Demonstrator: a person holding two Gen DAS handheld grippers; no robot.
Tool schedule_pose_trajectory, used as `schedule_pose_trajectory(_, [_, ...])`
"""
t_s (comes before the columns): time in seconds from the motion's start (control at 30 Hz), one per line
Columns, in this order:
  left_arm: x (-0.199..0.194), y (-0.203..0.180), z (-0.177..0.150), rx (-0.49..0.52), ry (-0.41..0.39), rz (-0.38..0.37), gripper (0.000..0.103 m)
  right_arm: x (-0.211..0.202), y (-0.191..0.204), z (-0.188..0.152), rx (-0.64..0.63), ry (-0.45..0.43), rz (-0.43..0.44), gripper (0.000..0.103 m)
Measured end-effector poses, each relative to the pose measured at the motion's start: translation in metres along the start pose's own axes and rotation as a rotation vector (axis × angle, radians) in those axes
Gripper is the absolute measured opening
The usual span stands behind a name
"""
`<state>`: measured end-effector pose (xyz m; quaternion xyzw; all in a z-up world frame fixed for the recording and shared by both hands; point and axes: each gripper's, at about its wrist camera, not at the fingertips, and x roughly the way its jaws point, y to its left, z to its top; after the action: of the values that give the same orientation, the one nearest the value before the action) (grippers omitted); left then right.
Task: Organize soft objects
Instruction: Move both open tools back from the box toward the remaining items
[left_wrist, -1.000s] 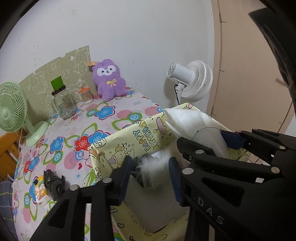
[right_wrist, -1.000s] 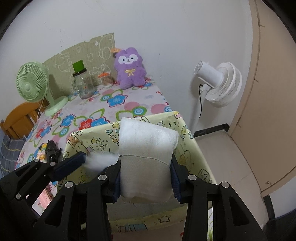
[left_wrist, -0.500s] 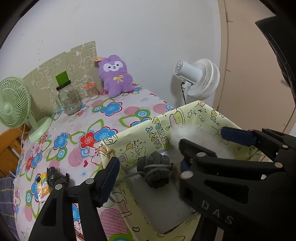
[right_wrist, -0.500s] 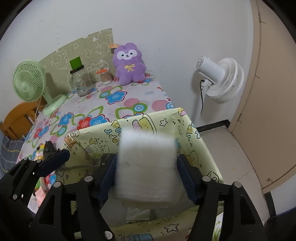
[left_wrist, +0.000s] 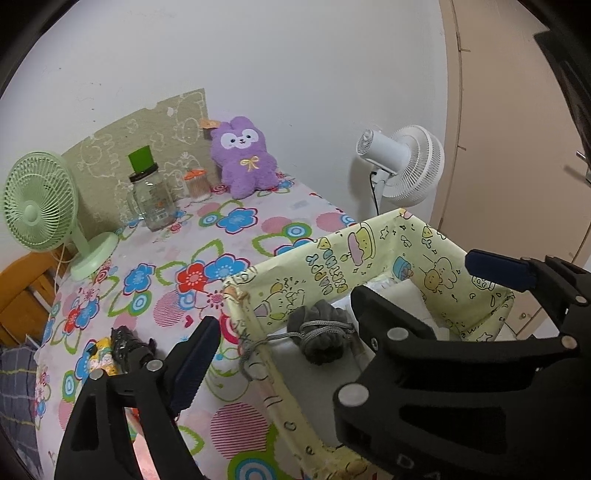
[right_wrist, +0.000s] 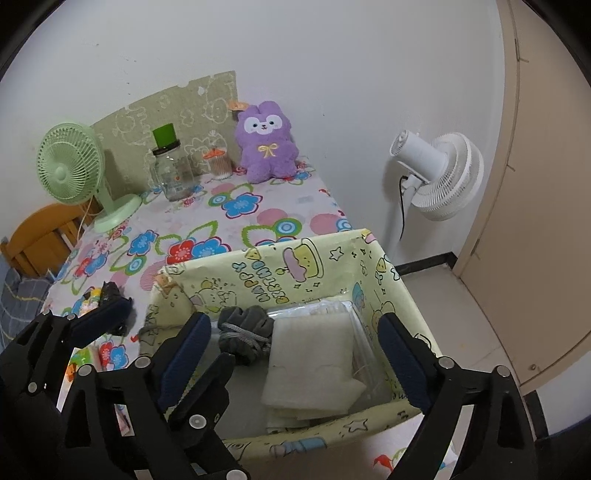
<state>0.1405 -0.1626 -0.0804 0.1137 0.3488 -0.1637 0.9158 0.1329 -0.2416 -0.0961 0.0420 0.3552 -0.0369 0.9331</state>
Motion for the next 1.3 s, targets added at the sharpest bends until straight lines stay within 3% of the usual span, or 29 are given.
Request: schedule_pose_trajectory(1.3, [-0.084,0.065,-0.026,-0.055,-0.11,0.052,0.097,-0.083,0.09,-0.007,-0.114,-0.173,-0.035,0.102])
